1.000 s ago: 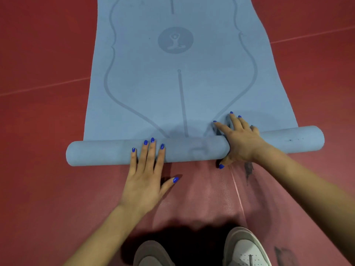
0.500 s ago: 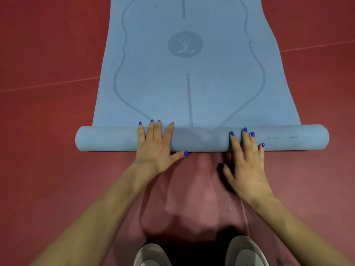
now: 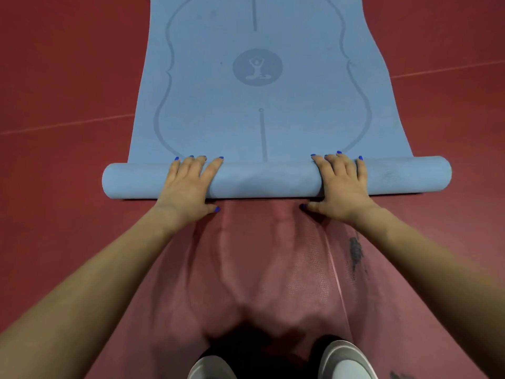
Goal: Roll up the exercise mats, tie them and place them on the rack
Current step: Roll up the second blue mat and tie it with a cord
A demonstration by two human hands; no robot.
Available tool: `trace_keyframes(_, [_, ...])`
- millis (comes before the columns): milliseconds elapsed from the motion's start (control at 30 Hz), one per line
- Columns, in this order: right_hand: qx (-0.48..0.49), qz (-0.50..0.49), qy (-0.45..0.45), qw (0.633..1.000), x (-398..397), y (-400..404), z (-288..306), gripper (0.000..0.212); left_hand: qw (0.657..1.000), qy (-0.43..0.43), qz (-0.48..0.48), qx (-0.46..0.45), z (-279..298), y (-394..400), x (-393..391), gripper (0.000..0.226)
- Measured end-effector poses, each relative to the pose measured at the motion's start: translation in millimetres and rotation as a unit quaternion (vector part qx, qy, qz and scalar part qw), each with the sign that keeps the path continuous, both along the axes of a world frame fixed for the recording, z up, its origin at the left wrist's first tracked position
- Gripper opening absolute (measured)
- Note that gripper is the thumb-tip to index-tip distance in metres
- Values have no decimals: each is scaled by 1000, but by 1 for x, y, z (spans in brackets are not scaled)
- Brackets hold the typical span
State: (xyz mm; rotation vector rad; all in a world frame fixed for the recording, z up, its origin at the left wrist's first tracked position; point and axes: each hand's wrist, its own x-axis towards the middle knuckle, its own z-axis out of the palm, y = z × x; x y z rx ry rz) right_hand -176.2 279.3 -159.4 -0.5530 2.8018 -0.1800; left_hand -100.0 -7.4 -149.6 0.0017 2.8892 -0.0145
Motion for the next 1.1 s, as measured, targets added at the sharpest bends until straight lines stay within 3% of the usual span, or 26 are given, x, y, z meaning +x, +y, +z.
trace_keyframes(100, [60, 41, 9, 997, -16, -2, 3, 111, 999, -11, -5, -31, -1, -5, -14, 103])
trace_keyframes(200, [98, 75, 8, 992, -32, -5, 10, 97, 998, -26, -17, -59, 0, -8, -27, 91])
trace_keyframes(300, [97, 89, 13, 991, -39, -5, 14, 80, 994, -31, -39, -95, 3, -10, -34, 81])
trace_keyframes(467, [67, 80, -10, 995, -37, -1, 23, 73, 982, -63, -85, -154, 15, -8, -32, 84])
trace_keyframes(567, [60, 93, -25, 994, -20, 9, 27, 72, 984, -80, -93, -127, 19, -5, -15, 84])
trace_keyframes(733, [46, 134, -24, 990, 27, 33, 24, 72, 986, 44, -140, -79, 4, 3, 44, 97])
trace_keyframes(833, [50, 164, -25, 985, 50, 49, 21, 70, 987, 79, -136, -43, 0, 19, 77, 87])
trace_keyframes(1100, [17, 193, -25, 981, 110, 81, 21, 70, 995, 49, -89, -13, 2, 53, 146, 93])
